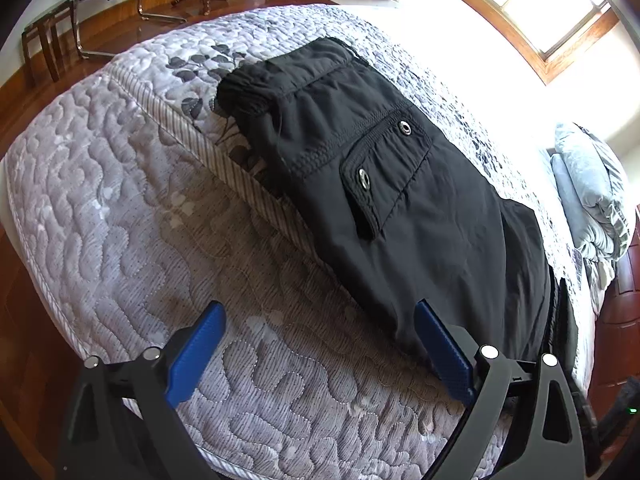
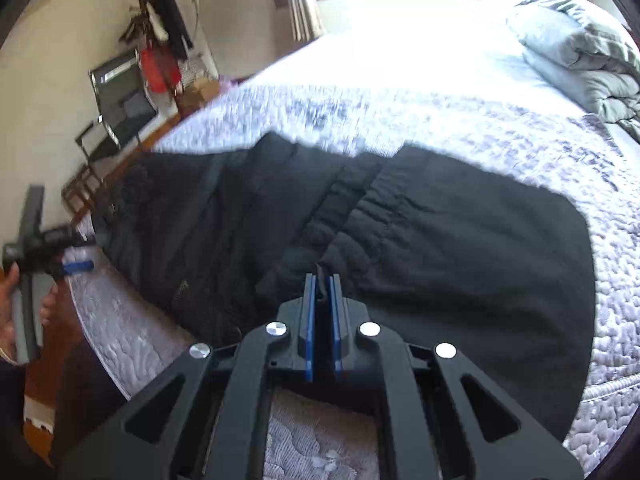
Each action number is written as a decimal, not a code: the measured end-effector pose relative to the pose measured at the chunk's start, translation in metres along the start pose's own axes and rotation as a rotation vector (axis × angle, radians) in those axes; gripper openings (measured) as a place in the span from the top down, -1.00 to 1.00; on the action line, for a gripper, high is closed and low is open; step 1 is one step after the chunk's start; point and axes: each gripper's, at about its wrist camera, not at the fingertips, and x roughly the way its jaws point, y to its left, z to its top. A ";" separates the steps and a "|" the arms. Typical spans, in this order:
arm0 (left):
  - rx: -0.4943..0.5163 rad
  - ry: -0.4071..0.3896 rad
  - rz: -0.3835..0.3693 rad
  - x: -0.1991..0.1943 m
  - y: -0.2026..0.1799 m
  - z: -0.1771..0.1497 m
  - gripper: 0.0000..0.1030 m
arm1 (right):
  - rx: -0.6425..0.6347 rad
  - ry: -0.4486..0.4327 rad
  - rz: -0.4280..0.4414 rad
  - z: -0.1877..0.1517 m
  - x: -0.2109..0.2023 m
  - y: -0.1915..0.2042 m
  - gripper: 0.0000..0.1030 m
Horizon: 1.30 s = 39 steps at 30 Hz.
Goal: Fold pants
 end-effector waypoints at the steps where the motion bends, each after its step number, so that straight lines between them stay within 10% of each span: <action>1: 0.001 0.002 -0.001 0.000 -0.001 0.000 -0.86 | -0.015 0.032 -0.021 -0.004 0.012 0.003 0.89; 5: 0.021 0.003 0.002 -0.001 -0.003 0.000 -0.86 | -0.037 0.042 -0.028 -0.013 0.017 0.007 0.58; 7: 0.024 -0.002 0.008 -0.001 -0.004 0.001 -0.86 | -0.040 0.029 -0.020 -0.015 0.008 0.010 -0.30; 17: 0.000 0.014 -0.004 0.004 0.001 -0.001 -0.86 | -0.167 0.013 -0.149 -0.022 0.019 0.028 -0.47; 23: -0.013 0.009 -0.004 0.003 0.004 -0.001 -0.86 | -0.134 0.014 -0.171 -0.018 0.033 0.018 -0.19; 28: -0.015 0.014 -0.008 0.001 0.007 -0.001 -0.86 | -0.121 0.010 -0.112 -0.016 0.026 0.018 0.86; 39: -0.003 0.020 -0.009 0.008 -0.007 -0.005 -0.86 | -0.203 0.034 -0.038 -0.042 -0.001 0.032 0.97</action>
